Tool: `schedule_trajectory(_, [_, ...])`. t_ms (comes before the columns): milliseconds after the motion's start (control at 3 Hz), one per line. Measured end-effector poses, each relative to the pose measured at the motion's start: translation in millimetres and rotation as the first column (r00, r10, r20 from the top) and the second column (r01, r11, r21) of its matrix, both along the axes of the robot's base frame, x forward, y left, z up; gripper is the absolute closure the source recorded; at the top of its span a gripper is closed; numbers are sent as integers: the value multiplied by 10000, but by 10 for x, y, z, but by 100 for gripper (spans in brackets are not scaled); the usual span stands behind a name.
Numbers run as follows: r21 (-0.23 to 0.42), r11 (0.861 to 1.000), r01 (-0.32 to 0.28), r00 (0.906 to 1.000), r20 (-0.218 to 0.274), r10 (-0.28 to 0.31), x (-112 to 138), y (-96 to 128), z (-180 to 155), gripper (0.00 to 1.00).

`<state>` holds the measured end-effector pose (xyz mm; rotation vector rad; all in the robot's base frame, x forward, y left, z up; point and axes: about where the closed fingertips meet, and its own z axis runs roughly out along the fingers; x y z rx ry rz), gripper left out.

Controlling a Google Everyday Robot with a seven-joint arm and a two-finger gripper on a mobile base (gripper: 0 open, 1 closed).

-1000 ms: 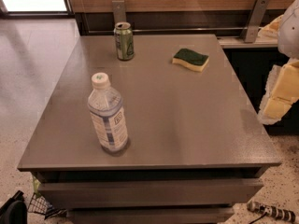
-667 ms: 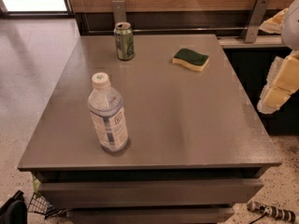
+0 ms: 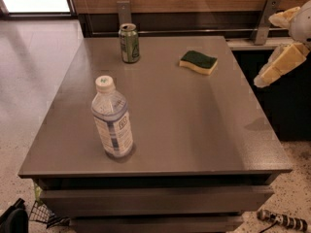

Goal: Move sponge near blue plastic bottle

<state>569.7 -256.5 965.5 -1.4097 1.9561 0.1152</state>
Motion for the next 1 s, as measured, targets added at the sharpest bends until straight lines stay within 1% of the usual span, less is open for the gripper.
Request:
schedule_trajectory(333, [1537,9881,52,9992,378,-111,472,-30,-228,0])
schedule_trajectory(667, [3637,9312,246,9918,1083,-685,1006,54,-496,0])
schedule_trajectory(1000, [4222,9059,322,9849,1406,-1006,1174,97,-542,0])
